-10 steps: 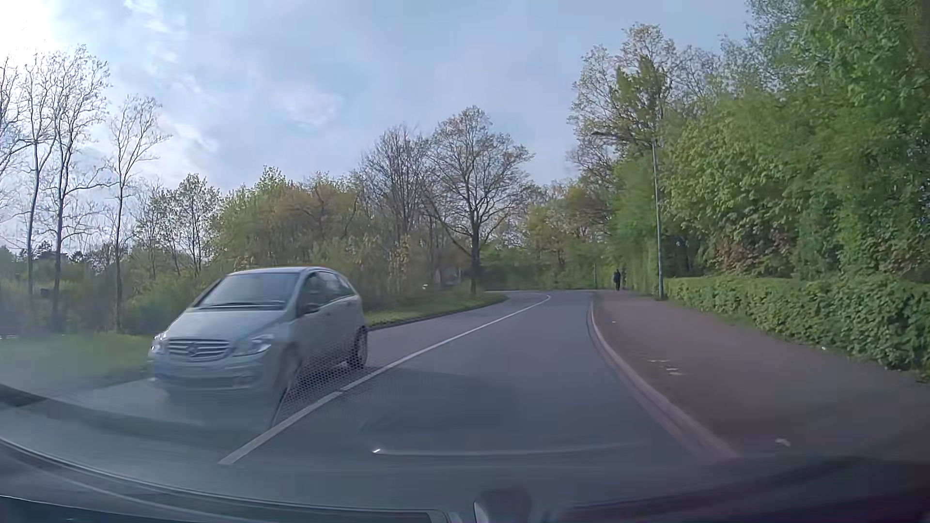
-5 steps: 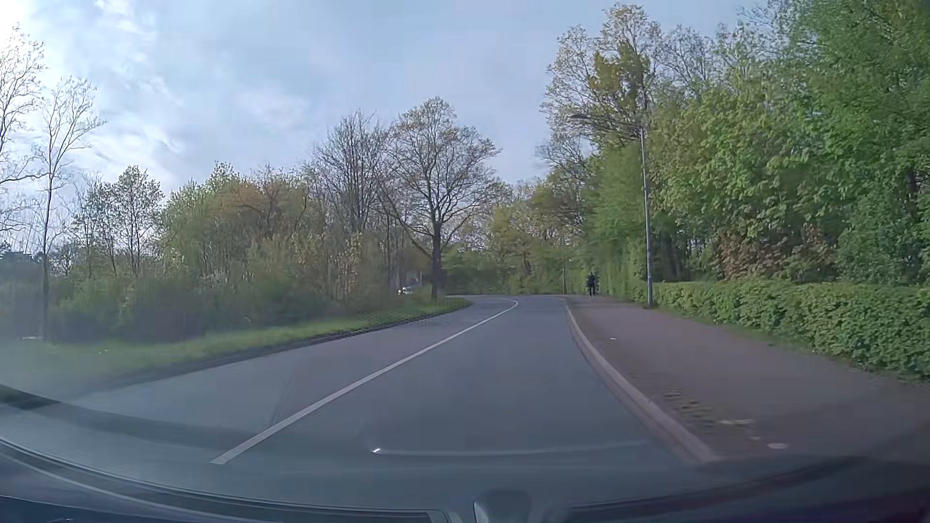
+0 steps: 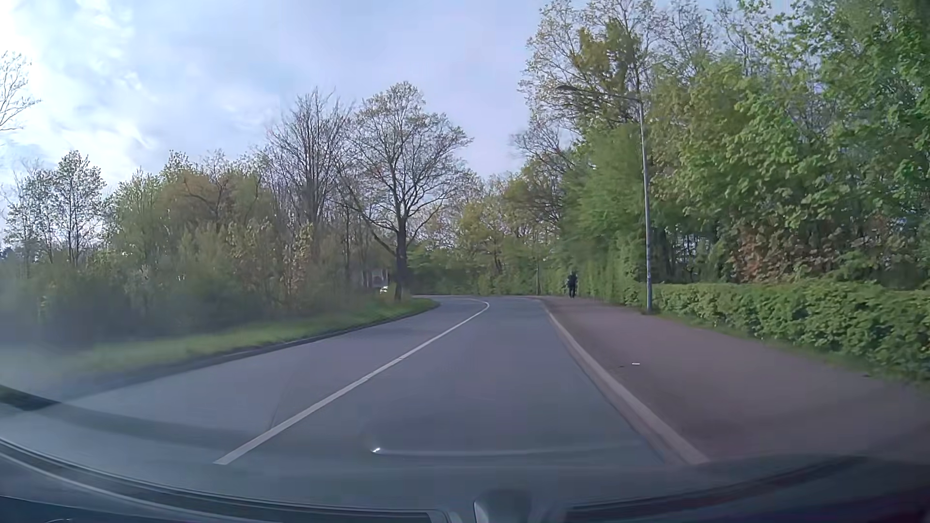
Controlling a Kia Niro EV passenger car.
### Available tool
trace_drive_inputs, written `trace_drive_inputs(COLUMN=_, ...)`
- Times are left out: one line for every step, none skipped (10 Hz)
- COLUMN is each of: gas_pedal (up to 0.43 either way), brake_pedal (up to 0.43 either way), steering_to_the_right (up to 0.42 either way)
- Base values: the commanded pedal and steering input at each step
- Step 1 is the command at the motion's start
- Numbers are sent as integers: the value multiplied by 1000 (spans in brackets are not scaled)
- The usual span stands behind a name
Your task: Follow the waypoints while adhering to traffic rules and regulations
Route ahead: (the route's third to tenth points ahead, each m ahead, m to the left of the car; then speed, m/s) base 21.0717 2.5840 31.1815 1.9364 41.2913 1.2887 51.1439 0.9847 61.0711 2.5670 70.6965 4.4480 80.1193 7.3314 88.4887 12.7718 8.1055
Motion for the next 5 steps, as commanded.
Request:
trace_drive_inputs(gas_pedal=177, brake_pedal=0, steering_to_the_right=59)
trace_drive_inputs(gas_pedal=177, brake_pedal=0, steering_to_the_right=55)
trace_drive_inputs(gas_pedal=177, brake_pedal=0, steering_to_the_right=52)
trace_drive_inputs(gas_pedal=177, brake_pedal=0, steering_to_the_right=48)
trace_drive_inputs(gas_pedal=177, brake_pedal=0, steering_to_the_right=43)
